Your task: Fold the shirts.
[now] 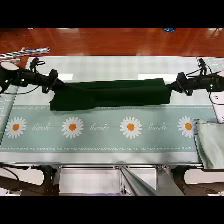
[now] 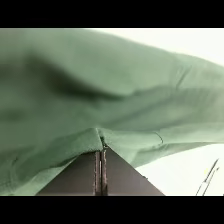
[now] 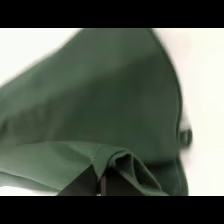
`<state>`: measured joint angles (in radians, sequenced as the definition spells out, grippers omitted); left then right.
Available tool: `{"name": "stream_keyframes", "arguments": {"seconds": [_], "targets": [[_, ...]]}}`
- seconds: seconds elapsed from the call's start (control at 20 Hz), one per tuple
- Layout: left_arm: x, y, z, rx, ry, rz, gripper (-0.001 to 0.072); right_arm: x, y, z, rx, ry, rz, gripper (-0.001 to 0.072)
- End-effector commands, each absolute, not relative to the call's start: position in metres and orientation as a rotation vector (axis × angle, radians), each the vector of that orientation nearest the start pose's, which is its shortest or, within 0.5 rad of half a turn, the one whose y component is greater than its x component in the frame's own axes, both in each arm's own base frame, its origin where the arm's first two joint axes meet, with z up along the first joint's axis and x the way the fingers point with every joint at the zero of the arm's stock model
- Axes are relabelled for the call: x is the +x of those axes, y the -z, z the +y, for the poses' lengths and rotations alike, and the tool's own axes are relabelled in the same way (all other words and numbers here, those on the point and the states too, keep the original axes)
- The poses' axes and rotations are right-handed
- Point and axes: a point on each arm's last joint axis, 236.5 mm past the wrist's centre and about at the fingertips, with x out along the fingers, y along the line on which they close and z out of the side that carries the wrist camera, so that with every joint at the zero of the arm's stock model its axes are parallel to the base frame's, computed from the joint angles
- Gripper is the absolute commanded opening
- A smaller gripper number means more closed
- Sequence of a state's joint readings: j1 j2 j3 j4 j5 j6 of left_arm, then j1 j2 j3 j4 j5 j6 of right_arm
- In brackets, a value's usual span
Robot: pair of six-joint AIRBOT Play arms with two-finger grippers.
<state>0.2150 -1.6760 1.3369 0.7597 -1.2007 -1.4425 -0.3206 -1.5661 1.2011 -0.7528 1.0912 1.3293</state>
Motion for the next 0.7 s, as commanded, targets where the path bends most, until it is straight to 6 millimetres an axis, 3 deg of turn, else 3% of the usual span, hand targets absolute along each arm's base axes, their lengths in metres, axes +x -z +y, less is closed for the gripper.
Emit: {"name": "stream_keyframes", "arguments": {"seconds": [0.0, 0.15, 0.35, 0.4, 0.45, 0.5, 0.65], "targets": [[0.496, 0.036, -0.064, -0.870, 0.287, 1.308, 0.0016, 0.481, 0.034, 0.015, 0.823, -0.239, 1.163, 0.0019], [0.515, 0.040, -0.061, -0.873, 0.288, 1.297, 0.0016, 0.502, 0.041, 0.022, 0.790, -0.248, 1.140, 0.0019], [0.518, 0.053, -0.061, -0.864, 0.296, 1.302, 0.0034, 0.521, 0.056, 0.017, 0.808, -0.193, 1.104, 0.0045], [0.516, 0.053, -0.063, -0.863, 0.302, 1.309, 0.0138, 0.522, 0.058, 0.015, 0.809, -0.187, 1.101, 0.0238], [0.509, 0.050, -0.068, -0.858, 0.326, 1.338, 0.0414, 0.522, 0.057, 0.016, 0.814, -0.189, 1.100, 0.0419], [0.504, 0.045, -0.067, -0.850, 0.347, 1.362, 0.0507, 0.520, 0.052, 0.014, 0.820, -0.195, 1.101, 0.0413], [0.492, 0.013, -0.034, -0.921, 0.332, 1.412, 0.0507, 0.505, 0.021, -0.013, 0.842, -0.202, 1.085, 0.0413]]}}
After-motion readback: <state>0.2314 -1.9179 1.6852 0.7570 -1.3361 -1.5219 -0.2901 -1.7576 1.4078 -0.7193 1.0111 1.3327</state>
